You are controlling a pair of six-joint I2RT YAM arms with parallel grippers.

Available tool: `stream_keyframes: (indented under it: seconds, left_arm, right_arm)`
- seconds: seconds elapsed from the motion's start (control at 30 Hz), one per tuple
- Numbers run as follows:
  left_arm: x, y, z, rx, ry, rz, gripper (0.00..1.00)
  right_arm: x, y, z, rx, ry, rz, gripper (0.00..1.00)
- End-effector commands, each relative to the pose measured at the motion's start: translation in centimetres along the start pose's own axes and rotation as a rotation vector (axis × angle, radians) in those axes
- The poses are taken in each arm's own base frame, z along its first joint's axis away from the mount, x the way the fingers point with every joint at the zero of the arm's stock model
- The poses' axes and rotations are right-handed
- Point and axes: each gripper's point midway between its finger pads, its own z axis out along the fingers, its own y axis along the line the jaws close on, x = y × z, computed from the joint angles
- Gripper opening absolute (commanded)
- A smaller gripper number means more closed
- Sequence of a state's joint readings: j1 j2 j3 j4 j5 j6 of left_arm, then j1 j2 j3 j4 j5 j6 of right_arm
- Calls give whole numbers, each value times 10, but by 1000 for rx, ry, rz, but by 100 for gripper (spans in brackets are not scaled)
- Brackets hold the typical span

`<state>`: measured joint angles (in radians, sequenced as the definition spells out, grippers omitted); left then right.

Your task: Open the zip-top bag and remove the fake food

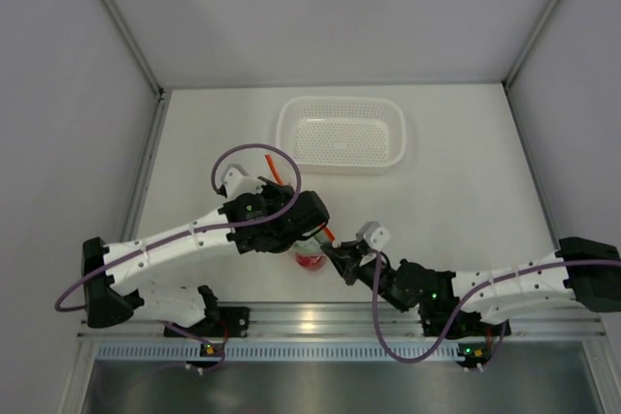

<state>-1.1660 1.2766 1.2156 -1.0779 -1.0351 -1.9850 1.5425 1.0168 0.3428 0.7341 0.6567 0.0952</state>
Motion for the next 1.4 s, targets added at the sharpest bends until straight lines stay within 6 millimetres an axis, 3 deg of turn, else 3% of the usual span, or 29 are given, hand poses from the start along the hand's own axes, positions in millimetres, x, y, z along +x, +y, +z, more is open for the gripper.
stream_keyframes:
  seconds: [0.0,0.13,0.2,0.27,0.3,0.33,0.4,0.43,0.5,0.53,0.6,0.67,0.7,0.73,0.77,0.8,0.87,0.9,1.07,1.2,1.37]
  left_arm:
    - [-13,-7,-6,28,-10,-151,0]
    - [-18,-3,-7,34,-7,-132,0]
    - [-22,-3,-10,43,-5,-129,8]
    - [-27,-6,-13,56,-8,-105,27]
    - [-29,-8,-14,61,-10,-81,53]
    - [-34,-14,-19,75,-8,-33,64]
    - [-38,-20,-23,90,-2,10,81]
    - [-41,-21,-26,99,0,77,92]
    - [-50,-32,-34,127,4,128,99]
    - [-56,-34,-36,142,-10,246,98]
    - [-61,-55,-45,219,-14,323,99]
    - [-60,-57,-48,288,-2,540,99]
    - [-59,-77,-54,368,8,519,99]
    - [-67,-80,-53,412,-5,624,99]
    - [-49,-90,-62,531,93,674,99]
    - [-47,-103,-66,614,99,689,99]
    - [-40,-111,-72,777,106,878,99]
    - [-23,-115,-86,909,163,941,99]
    - [-5,-118,-100,1153,97,1209,99]
    - [32,-102,-132,1509,153,1414,99]
    - [55,-84,-152,1714,226,1464,98]
  right_arm:
    - [-38,3,5,26,-121,57,9]
    - [-46,1,1,13,-153,38,0]
    - [-45,1,0,-11,-144,-62,0]
    - [-47,7,-1,-59,-137,-121,0]
    - [-42,9,-1,-80,-101,-162,0]
    - [-43,10,-2,-98,-95,-179,0]
    - [-34,11,-3,-140,-42,-228,0]
    - [-40,11,-4,-149,-48,-223,0]
    - [-36,4,-5,-155,-5,-247,0]
    - [-41,2,-7,-161,-2,-250,0]
    - [-50,-3,-10,-173,-2,-250,0]
    - [-44,-11,-14,-170,42,-274,0]
    - [-47,-13,-16,-168,45,-278,0]
    - [-48,-17,-20,-166,51,-288,0]
    - [-50,-20,-21,-158,54,-292,0]
    - [-56,-21,-24,-159,42,-290,0]
    - [-53,-24,-27,-171,68,-309,0]
    - [-60,-24,-29,-177,58,-305,0]
    - [-58,-30,-35,-183,111,-316,0]
    - [-57,-31,-42,-200,129,-314,0]
    - [-56,-28,-48,-229,132,-310,0]
